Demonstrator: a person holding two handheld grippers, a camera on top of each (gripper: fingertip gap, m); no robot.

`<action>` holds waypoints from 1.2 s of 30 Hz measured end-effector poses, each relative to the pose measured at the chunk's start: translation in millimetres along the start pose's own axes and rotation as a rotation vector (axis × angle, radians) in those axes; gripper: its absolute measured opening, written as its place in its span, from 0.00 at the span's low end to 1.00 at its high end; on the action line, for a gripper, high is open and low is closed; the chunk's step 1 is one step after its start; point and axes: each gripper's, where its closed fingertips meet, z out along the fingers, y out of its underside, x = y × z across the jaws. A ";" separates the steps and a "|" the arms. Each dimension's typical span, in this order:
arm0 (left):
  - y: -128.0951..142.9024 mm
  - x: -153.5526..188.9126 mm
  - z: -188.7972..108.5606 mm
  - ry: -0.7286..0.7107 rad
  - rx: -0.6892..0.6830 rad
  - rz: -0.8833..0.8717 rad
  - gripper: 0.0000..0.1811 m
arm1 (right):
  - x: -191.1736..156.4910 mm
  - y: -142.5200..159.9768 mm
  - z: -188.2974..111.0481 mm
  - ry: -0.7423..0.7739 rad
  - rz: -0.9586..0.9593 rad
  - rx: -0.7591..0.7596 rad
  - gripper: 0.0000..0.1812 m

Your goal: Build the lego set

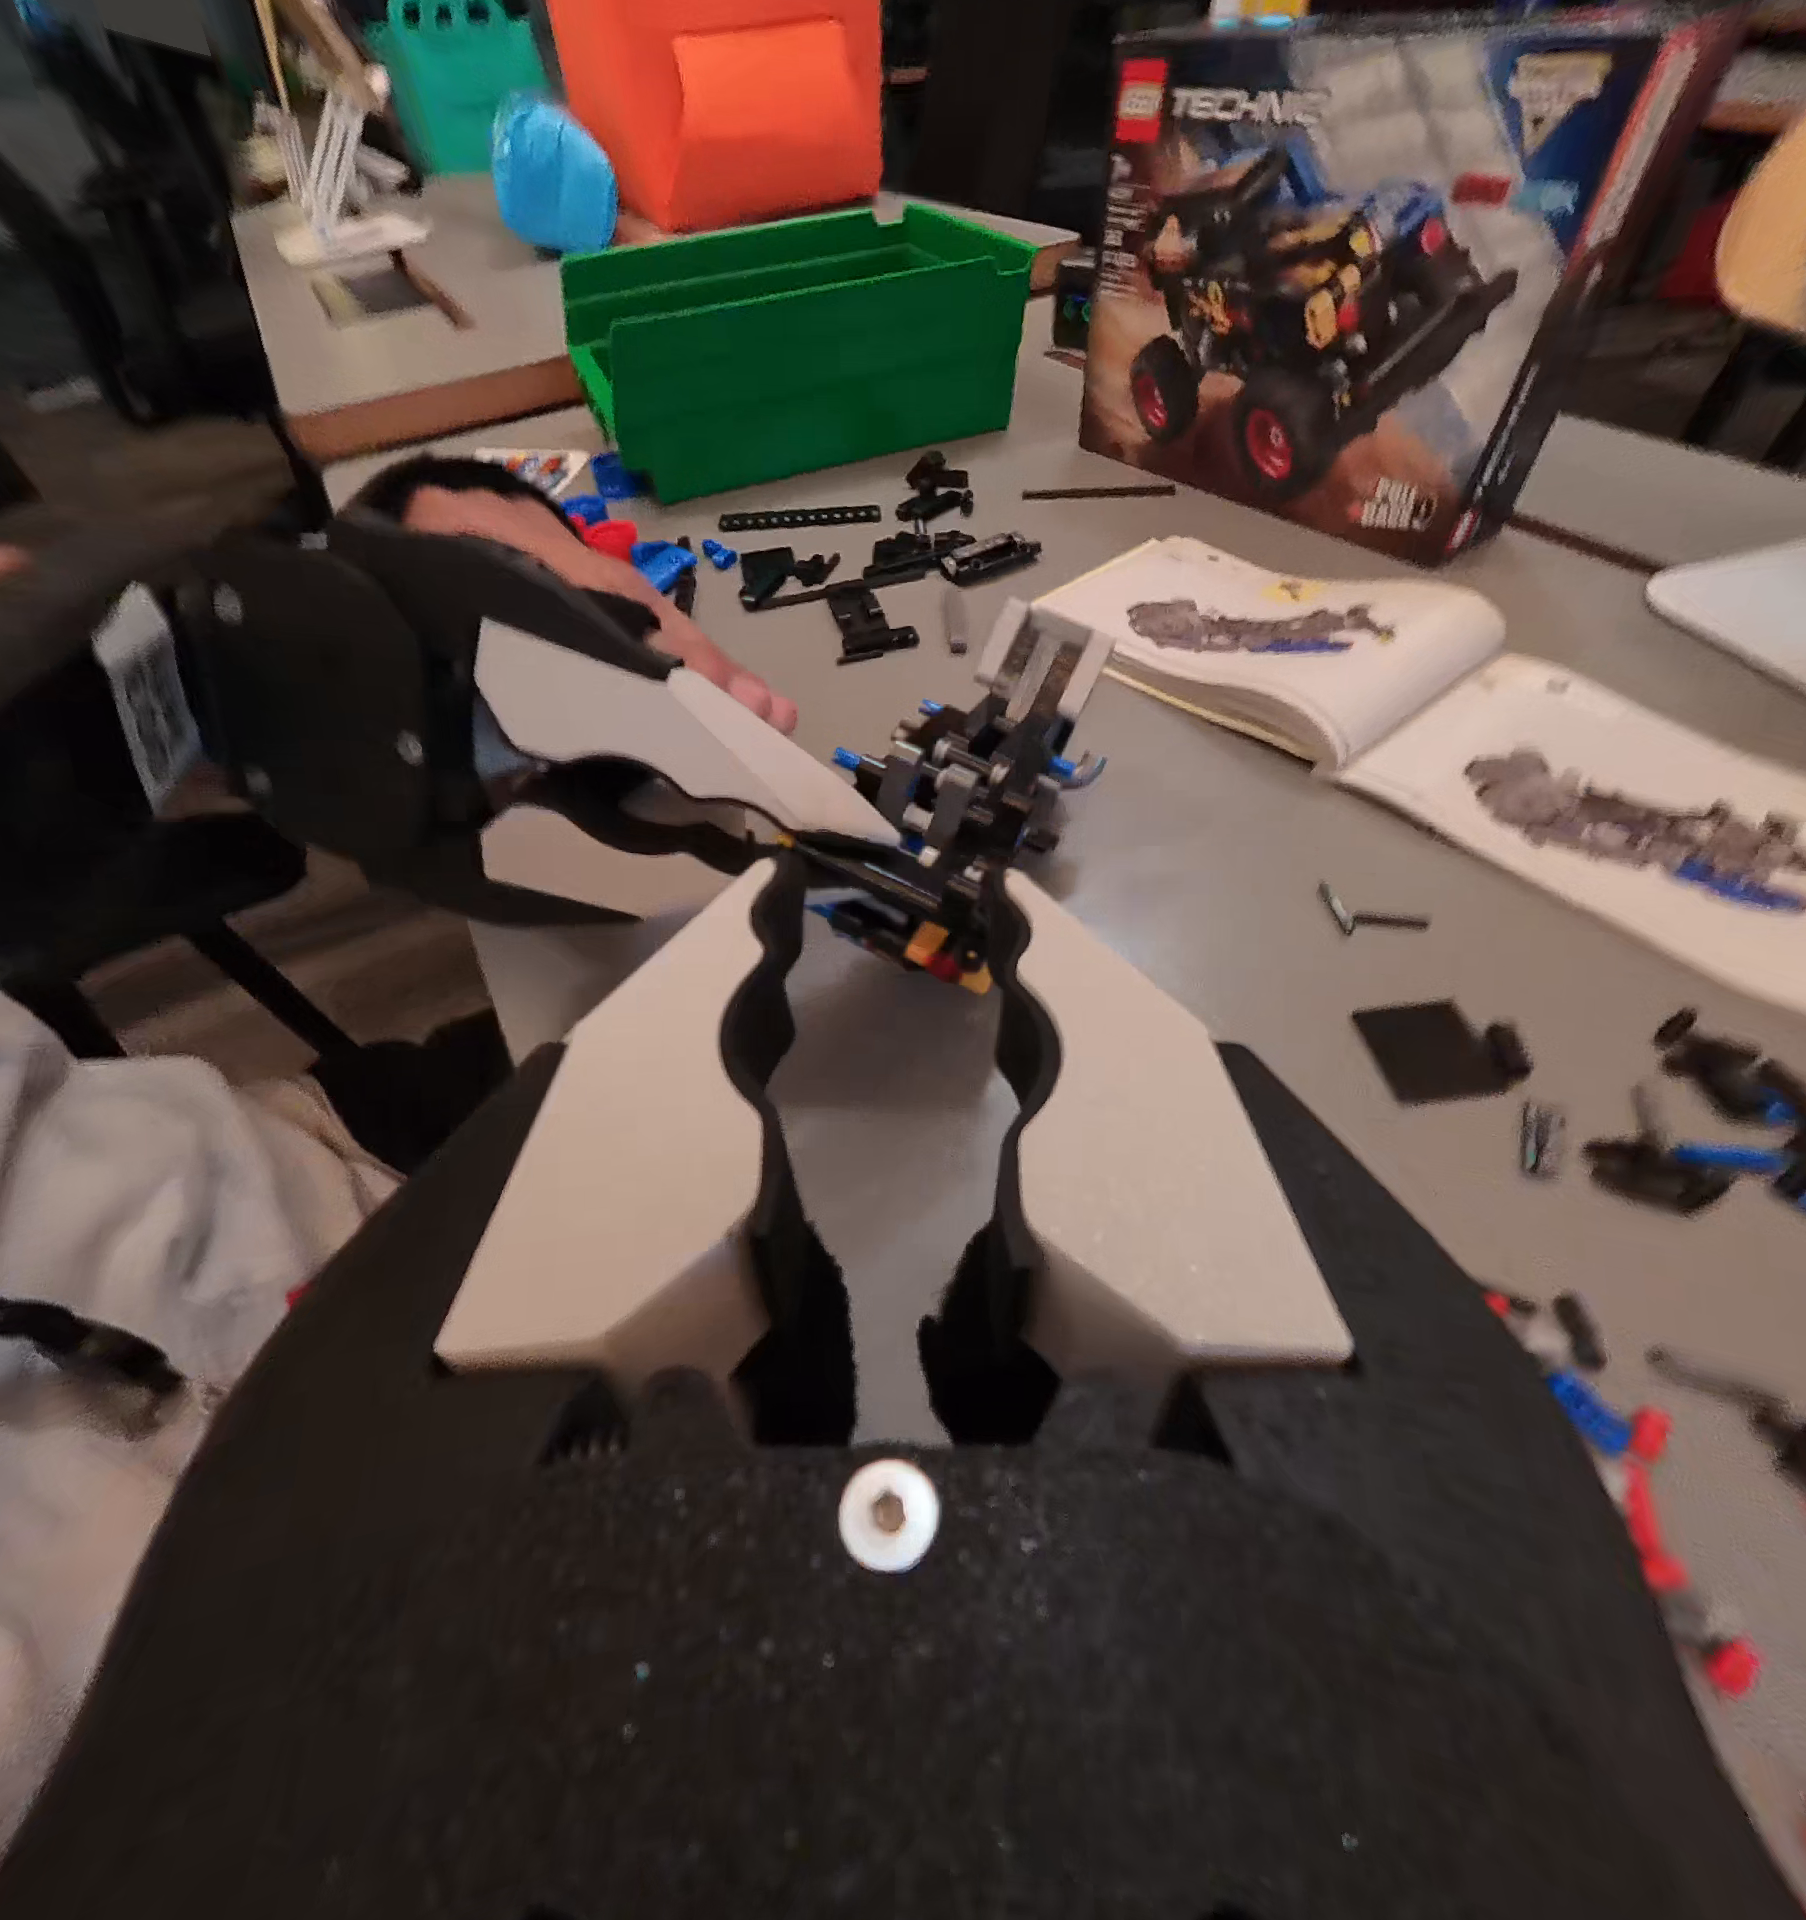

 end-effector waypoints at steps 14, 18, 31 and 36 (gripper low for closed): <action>-9.1 43.9 5.5 -0.092 -0.109 0.087 0.07 | 4.1 46.7 8.0 0.065 0.145 0.001 0.20; -13.7 44.5 -2.3 -0.037 -0.059 -0.020 0.12 | 11.4 44.6 0.1 0.075 0.183 0.027 0.20; 79.5 33.6 -80.4 0.369 -0.064 -0.913 0.17 | 11.0 40.1 -7.6 0.072 0.182 0.059 0.20; 94.1 48.4 -64.7 0.436 -0.123 -0.880 0.15 | 10.1 45.1 0.8 0.100 0.107 0.007 0.20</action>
